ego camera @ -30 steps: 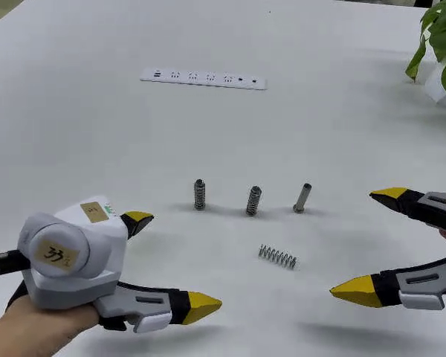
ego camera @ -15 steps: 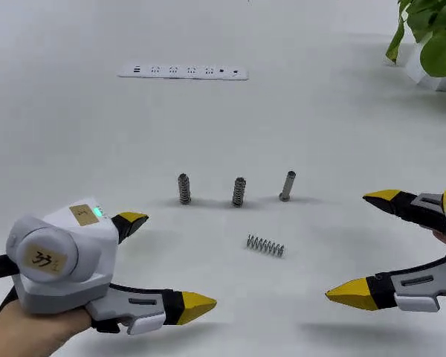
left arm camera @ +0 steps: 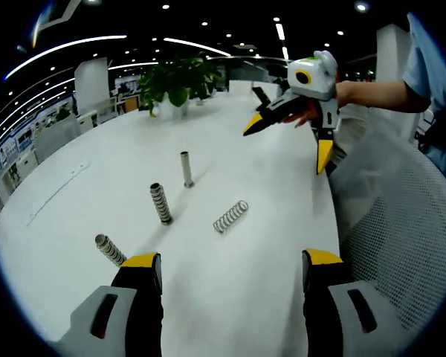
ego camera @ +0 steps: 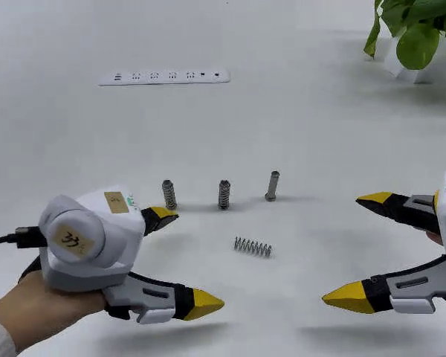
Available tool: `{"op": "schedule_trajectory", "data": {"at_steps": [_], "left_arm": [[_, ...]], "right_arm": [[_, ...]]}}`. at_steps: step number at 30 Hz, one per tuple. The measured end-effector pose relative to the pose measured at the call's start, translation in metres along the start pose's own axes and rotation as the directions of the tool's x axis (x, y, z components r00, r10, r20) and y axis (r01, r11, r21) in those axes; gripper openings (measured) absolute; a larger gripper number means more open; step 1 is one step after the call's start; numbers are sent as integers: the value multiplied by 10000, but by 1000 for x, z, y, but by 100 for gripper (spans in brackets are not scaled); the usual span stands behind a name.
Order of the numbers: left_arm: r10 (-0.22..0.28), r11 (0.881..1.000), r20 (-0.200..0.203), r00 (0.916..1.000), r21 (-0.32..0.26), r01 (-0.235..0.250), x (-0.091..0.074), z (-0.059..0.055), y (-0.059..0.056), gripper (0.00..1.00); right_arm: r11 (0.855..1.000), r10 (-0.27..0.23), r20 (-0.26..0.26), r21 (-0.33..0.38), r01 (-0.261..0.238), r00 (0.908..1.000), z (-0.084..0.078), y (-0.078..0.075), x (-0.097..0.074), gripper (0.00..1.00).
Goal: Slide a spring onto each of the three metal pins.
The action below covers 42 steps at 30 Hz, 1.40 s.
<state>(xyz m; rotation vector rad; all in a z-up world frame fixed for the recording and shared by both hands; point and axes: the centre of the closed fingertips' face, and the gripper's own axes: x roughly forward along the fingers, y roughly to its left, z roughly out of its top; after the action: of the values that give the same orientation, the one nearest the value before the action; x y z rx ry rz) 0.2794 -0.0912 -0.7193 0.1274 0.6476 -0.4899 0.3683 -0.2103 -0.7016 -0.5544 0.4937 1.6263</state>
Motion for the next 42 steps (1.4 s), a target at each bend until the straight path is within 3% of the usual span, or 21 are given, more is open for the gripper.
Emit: {"op": "schedule_trajectory", "data": {"at_steps": [3,10,15,17,20,24,32,38,42], "left_arm": [[-316,9989,-179,9993,347,322,8,7,-1,74],[-1122,9853,-912,9895,1192,1227,25,9,-4,64],[-1120,9770,-1109,9875,1693,1298,37,17,0,53],[-1027,9671,-1354,9855,2184,1308,42,17,4,47],[-1159,9671,-1602,9803,2068,1481,48,18,4,40],[-1190,9667,-1963,9733,2008,1587,56,14,10,38],[-1340,9638,-2309,9637,1960,1809,62,14,6,21],[-1315,9547,-2651,9552,2256,1941,66,10,4,19],[-1370,9523,-2654,9544,2298,2007,65,11,2,18]], "right_arm": [[9999,-19,-28,137,20,10000,-6,2,-2,96],[9988,-109,-22,487,110,9999,-18,6,-8,95],[9972,-148,12,733,146,9999,-21,8,-11,94],[9972,-131,-21,730,133,9999,-22,10,-12,94],[9966,-176,-7,801,176,9998,-22,10,-13,94],[9954,-177,66,948,170,9998,-22,11,-13,93],[9941,-204,188,1068,183,9996,-22,11,-11,92],[9929,-255,220,1165,227,9994,-23,11,-12,92],[9919,-347,247,1234,314,9991,-25,10,-15,92]]}}
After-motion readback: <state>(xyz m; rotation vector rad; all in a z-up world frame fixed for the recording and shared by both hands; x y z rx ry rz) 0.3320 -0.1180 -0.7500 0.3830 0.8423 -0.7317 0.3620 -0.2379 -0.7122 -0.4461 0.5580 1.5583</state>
